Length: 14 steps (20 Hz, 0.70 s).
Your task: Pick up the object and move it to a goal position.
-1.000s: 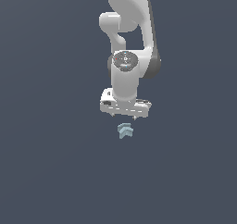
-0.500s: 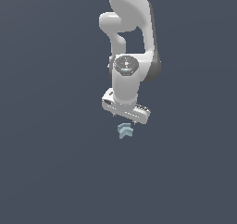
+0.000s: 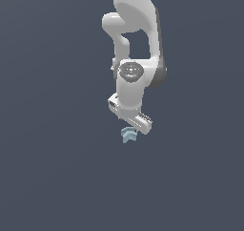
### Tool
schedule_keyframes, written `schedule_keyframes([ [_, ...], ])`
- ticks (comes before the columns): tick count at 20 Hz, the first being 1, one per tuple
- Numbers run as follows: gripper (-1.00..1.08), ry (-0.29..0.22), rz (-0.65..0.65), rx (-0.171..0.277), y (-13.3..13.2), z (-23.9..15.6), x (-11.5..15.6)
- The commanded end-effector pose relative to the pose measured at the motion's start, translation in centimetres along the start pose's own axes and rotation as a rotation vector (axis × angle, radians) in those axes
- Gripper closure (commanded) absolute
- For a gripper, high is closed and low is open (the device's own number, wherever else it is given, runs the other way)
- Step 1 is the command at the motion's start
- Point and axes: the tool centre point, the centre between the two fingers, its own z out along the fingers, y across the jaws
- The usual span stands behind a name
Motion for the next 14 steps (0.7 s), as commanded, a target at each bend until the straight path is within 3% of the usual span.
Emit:
schedule_keyframes([
  [1, -0.92, 0.002, 0.07, 0.0, -0.1, 0.3, 0.0],
  [14, -0.92, 0.015, 0.42, 0.002, -0.5, 1.6, 0.2],
])
